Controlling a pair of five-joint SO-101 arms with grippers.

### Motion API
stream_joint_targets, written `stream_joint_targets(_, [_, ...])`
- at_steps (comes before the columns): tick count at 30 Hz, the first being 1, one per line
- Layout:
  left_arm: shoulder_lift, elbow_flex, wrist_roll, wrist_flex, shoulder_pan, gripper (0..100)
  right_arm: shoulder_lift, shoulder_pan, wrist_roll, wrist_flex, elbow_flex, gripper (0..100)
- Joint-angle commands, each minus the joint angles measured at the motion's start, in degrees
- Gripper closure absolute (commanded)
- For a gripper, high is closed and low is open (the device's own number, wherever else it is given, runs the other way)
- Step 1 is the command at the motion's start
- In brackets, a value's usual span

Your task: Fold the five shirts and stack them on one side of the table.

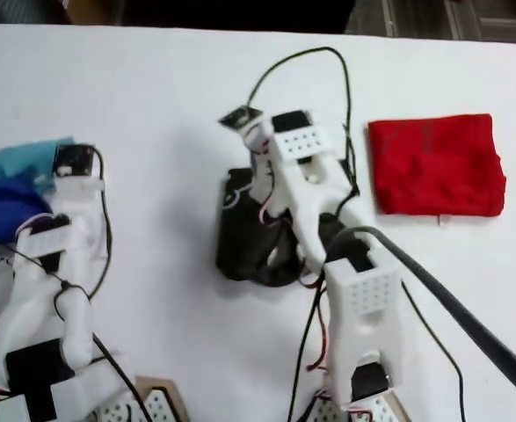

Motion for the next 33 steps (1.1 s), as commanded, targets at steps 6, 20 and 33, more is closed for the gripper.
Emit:
stream_joint_targets(6, [0.09, -0.13, 0.62, -0.97, 0.53, 97, -4.35, 9.63, 3.69, 6.73, -0.88, 97.8])
stream_joint_targets(20, [0.09, -0.22, 0.62, -0.97, 0.53, 97, -30.37, 14.73, 15.3, 6.64, 34.37, 97.8])
stream_joint_targets(33, [0.09, -0.22, 0.62, -0.97, 0.53, 97, -39.08, 11.12, 4.66, -8.92, 34.81, 97.8])
